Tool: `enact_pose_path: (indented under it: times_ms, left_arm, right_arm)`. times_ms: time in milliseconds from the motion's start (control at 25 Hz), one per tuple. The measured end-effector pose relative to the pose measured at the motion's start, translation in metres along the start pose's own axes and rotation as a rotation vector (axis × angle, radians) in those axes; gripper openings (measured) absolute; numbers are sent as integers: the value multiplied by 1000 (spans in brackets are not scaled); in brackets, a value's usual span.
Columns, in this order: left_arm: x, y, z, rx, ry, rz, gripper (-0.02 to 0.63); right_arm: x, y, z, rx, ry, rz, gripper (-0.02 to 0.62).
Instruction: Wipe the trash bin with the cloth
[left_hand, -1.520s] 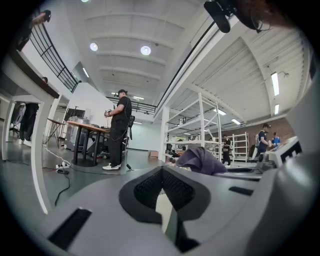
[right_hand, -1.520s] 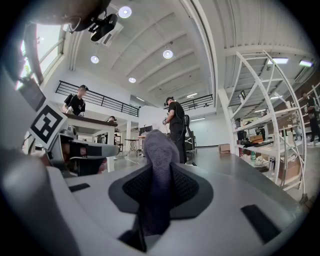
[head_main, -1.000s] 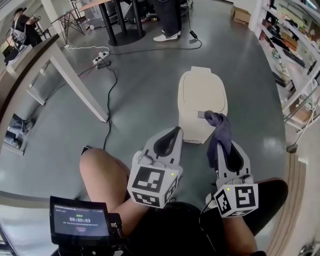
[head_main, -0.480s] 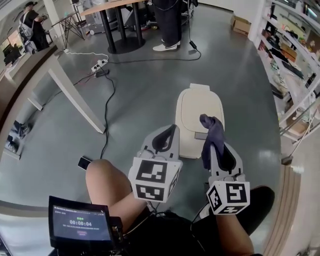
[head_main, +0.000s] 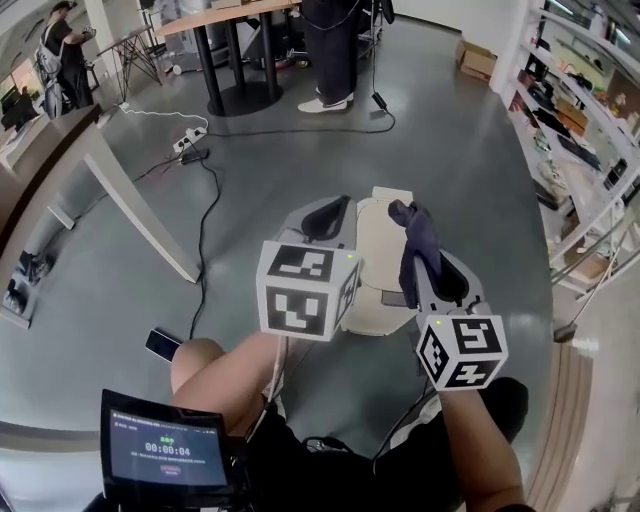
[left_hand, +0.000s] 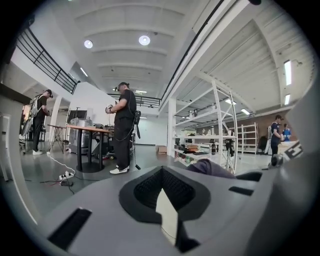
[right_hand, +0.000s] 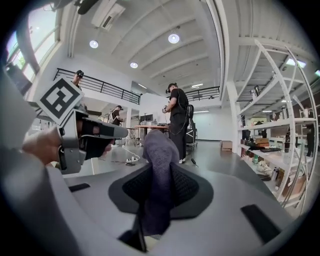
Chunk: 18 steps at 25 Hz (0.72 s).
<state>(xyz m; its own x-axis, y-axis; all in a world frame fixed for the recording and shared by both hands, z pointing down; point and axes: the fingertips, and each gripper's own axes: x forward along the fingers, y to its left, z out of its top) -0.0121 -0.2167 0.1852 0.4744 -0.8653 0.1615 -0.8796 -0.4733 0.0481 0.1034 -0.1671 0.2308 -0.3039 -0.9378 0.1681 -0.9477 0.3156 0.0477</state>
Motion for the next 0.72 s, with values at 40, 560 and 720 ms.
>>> enact_pose_path:
  times_ms: [40,560,720]
  left_arm:
    - [7,5,3,4,-1,3,-2]
    - [98,55,-11,-60,65,-44,-3]
    - [110,74,-22,44,76,15,-2]
  right_arm:
    - [9,-3,2,-8,5,0,91]
    - [155,-37,-36,60,278,125,91]
    - [198,-35,-50,40,353,173,91]
